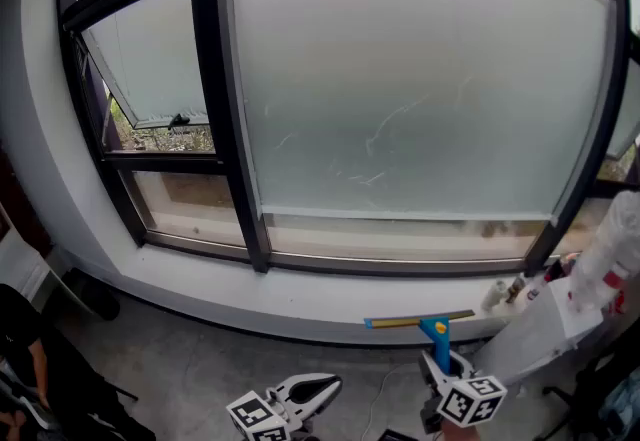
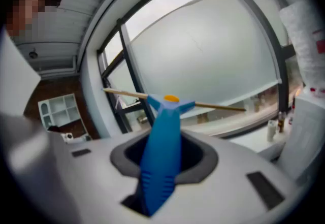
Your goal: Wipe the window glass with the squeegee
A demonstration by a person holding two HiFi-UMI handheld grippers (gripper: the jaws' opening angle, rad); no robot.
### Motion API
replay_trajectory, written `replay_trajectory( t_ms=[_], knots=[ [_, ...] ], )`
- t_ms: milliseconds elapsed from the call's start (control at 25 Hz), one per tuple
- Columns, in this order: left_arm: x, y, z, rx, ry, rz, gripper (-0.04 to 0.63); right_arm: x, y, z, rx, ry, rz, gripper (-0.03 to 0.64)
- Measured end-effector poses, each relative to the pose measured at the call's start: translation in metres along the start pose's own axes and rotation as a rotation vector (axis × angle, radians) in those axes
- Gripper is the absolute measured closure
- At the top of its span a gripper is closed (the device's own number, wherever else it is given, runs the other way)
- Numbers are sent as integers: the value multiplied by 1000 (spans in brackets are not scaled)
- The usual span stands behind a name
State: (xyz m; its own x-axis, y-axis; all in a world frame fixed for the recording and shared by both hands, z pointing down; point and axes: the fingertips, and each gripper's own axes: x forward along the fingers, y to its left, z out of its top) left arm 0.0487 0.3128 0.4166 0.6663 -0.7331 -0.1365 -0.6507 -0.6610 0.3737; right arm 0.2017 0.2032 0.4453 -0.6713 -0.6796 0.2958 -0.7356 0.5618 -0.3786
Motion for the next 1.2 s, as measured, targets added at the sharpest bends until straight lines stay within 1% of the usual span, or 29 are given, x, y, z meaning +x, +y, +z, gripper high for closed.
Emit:
replay_trajectory(
  t_ms=[280, 440, 640, 720, 800, 880, 960, 1080, 1200],
  knots=[
    [9, -2, 7, 40, -30, 98, 565, -3, -13, 9, -22, 0, 29, 488],
    [8, 1, 10, 48, -40, 144, 565, -1, -19, 13, -23, 2, 38, 488],
    [6, 1, 9, 68, -31, 179, 565, 1, -28, 15, -1, 19, 16, 488],
    [6, 3, 8, 89, -28, 186, 565, 4, -27, 20, 31, 19, 49, 488],
    [6, 5, 6, 112, -23, 189, 565, 6, -20, 25, 60, 26, 120, 488],
    [5, 7, 8, 127, -18, 198, 565, 10, -10, 30, 34, 37, 178, 488],
    [4, 10, 11, 143, -17, 207, 565, 17, -2, 34, -23, 45, 207, 488],
    [2, 18, 18, 154, -21, 221, 565, 31, 4, 39, -76, 49, 204, 488],
    [-2, 31, 34, 176, -35, 226, 565, 49, 10, 50, -110, 43, 164, 488]
  ],
)
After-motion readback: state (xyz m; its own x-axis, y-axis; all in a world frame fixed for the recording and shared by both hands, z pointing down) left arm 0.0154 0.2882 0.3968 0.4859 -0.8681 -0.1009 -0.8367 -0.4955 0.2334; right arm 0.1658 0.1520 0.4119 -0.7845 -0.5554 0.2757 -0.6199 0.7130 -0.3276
